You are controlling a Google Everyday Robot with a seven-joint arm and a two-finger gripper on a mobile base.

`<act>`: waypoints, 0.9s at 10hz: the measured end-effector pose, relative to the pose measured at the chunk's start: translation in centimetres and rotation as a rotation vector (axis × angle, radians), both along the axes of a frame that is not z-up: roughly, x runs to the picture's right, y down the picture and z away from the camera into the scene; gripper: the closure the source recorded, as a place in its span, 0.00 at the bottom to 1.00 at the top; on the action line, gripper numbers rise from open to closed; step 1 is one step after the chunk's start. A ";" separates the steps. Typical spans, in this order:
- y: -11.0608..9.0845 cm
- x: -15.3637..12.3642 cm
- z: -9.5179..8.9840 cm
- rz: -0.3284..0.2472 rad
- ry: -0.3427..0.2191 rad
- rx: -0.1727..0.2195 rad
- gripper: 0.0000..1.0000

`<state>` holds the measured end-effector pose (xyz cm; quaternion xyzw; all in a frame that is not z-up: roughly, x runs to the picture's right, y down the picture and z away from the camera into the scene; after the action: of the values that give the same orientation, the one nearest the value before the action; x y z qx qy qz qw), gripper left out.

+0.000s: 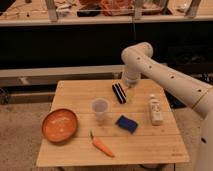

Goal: Move the arm in a circular motion

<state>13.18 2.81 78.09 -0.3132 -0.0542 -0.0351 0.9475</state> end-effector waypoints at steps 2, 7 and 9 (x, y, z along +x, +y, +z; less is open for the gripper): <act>1.1 2.6 -0.3 0.039 0.014 -0.011 0.20; 3.9 4.9 -1.9 0.087 0.029 -0.031 0.20; 5.4 5.5 -3.0 0.095 0.032 -0.038 0.20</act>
<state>18.65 8.17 75.04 -0.3287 -0.0545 0.0159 0.9427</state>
